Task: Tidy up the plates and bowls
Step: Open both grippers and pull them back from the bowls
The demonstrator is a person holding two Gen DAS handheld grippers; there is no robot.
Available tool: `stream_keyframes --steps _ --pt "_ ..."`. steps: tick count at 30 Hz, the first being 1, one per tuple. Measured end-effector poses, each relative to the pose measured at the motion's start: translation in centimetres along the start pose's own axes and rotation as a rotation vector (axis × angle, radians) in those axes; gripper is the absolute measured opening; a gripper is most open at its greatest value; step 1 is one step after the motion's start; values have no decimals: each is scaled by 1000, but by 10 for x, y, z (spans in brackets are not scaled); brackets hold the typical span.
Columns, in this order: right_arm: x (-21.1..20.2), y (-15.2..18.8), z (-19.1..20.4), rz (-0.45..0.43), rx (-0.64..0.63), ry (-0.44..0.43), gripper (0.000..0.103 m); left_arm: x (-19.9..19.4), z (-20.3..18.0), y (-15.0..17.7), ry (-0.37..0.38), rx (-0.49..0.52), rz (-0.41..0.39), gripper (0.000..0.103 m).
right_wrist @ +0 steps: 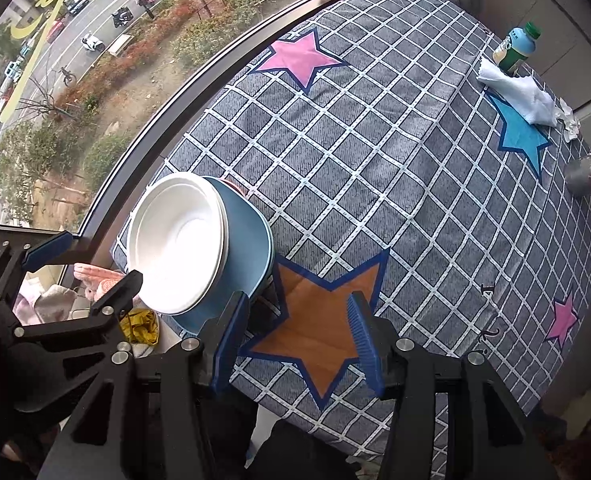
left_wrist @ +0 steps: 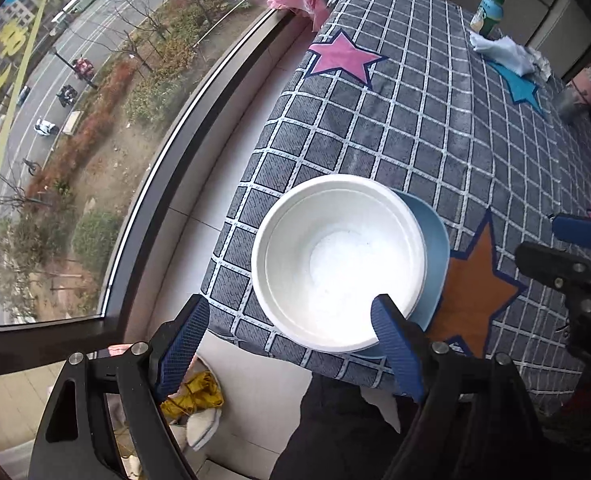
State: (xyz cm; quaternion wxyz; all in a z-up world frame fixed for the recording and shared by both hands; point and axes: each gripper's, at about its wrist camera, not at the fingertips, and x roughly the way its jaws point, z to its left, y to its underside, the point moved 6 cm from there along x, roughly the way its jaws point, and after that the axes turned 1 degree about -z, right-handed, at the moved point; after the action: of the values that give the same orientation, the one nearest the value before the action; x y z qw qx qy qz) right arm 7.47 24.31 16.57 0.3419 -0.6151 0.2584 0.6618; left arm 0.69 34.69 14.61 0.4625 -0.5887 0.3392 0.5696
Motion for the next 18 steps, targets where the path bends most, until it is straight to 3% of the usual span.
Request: stream_keyframes --steps 5,18 --pt "-3 0 -1 -4 -12 5 53 -11 -4 -3 21 11 -31 86" --pt "-4 1 -1 -6 -18 -2 53 -8 -12 -1 17 28 -21 86"
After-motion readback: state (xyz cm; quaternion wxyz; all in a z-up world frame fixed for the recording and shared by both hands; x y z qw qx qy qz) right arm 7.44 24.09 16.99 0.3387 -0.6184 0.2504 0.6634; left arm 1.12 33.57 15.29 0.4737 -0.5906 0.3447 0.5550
